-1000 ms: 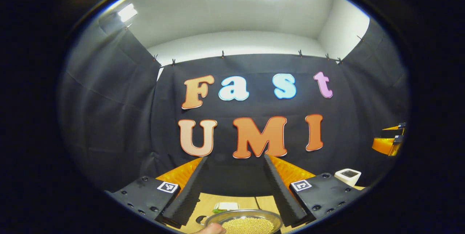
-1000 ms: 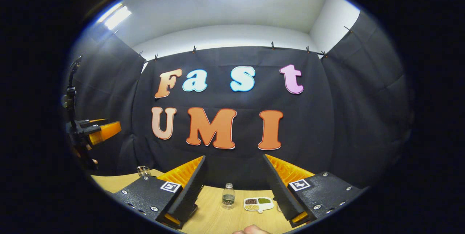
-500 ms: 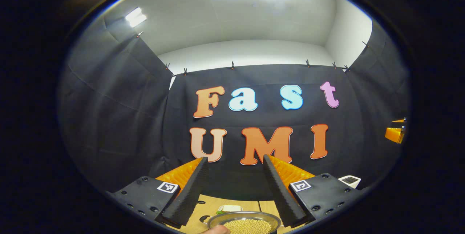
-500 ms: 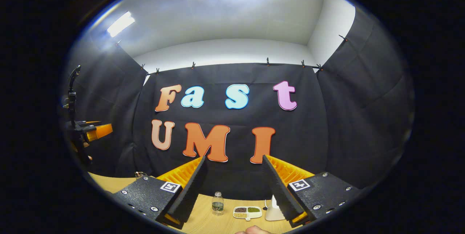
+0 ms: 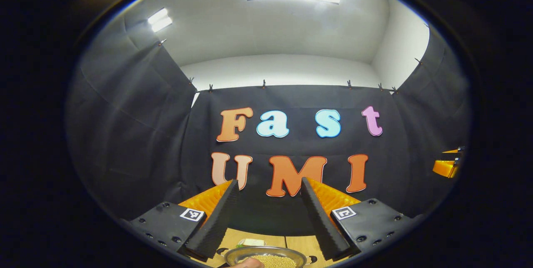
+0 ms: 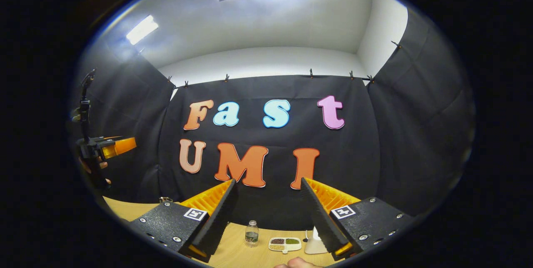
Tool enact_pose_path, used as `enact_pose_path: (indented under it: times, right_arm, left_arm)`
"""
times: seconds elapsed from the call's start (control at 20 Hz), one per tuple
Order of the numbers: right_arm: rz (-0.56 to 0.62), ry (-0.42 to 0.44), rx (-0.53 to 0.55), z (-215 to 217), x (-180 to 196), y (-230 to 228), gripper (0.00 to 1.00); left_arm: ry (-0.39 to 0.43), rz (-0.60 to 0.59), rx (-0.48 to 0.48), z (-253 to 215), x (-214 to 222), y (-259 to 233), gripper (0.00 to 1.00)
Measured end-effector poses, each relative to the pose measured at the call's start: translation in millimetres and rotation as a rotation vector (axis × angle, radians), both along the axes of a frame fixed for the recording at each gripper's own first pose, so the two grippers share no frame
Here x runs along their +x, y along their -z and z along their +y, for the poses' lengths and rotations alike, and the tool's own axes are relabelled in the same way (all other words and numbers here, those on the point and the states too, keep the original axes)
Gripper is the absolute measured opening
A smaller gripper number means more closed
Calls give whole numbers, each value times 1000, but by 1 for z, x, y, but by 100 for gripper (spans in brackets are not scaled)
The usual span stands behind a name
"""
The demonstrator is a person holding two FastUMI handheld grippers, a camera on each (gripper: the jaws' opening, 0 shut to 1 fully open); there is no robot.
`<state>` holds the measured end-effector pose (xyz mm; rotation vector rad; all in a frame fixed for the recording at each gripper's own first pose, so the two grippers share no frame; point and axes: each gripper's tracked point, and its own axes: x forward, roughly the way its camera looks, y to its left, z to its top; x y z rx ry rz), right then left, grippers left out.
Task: First push the handle of the pot to place it horizontally, then grasp the pot with both hands and set it on the induction cooktop.
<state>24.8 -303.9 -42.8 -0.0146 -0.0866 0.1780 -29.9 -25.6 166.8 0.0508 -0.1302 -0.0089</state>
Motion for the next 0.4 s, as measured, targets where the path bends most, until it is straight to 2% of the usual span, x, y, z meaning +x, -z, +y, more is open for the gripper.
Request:
enact_pose_path:
  times: [0.05, 0.1, 0.15, 0.2, 0.3, 0.4]
  right_arm:
    - [-2, 5, -5, -2, 1, 1, 97]
    - [-1, 22, -13, -4, 2, 2, 93]
    - [-1, 36, -25, -8, 4, 5, 98]
    - [-1, 42, -32, -8, 5, 7, 93]
    - [8, 42, -29, -9, 5, 6, 93]
    - [15, 35, -14, -10, 6, 7, 93]
  left_arm:
    - [0, -4, -4, -2, 0, 1, 96]
    - [-10, -7, 1, 0, 0, 5, 96]
    - [-20, 2, 15, 1, 1, 12, 96]
    - [-26, 21, 21, 1, 2, 20, 96]
    - [-16, 58, 13, -3, 3, 30, 99]
    - [-21, 65, 21, -2, 8, 29, 96]
